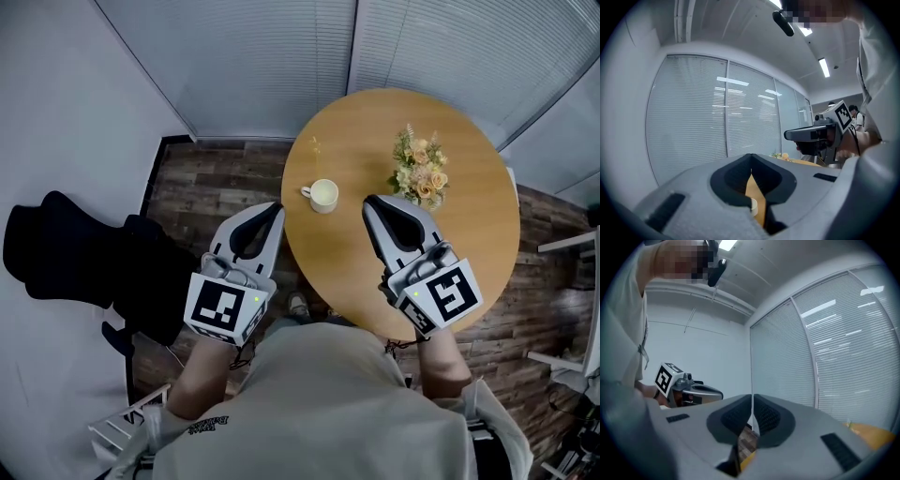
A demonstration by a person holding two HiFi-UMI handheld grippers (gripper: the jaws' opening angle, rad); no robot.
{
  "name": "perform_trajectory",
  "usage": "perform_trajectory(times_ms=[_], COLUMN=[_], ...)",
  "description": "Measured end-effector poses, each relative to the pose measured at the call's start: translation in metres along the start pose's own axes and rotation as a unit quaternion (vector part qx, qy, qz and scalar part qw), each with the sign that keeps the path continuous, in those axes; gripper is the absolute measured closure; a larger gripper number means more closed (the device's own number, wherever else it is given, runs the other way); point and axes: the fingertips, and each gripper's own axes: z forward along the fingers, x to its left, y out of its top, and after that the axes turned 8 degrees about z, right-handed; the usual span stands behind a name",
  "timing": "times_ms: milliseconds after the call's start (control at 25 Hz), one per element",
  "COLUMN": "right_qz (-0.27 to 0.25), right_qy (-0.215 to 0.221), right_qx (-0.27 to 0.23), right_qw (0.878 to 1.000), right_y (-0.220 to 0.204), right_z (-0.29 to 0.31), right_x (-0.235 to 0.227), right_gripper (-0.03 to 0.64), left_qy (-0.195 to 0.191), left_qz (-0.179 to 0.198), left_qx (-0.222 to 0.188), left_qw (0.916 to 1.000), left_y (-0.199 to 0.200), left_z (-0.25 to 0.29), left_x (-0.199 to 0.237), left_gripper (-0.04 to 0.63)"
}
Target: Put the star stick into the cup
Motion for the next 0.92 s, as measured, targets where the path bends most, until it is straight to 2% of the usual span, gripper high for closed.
perform_trajectory(times_ms=[240,920], right_qz=[0.031,0.024], right_qy=[0.001,-0.003], right_qx=[-0.002,0.001], right_qw=[1.000,1.000], right_y=[-0.0043,-0.0071], right_z=[0.0008,0.0011], right_x=[0.0005,-0.0024], right_gripper=[0.580,0.580], left_qy=[0.004,0.007], left_qz=[-0.004,-0.008], left_qx=[0.014,0.021], left_qw=[0.9999,0.9997], left_y=[-0.0074,-0.0129], left_z=[0.0016,0.0039], left_x=[0.0060,0.0046], left_gripper=[0.574,0.574])
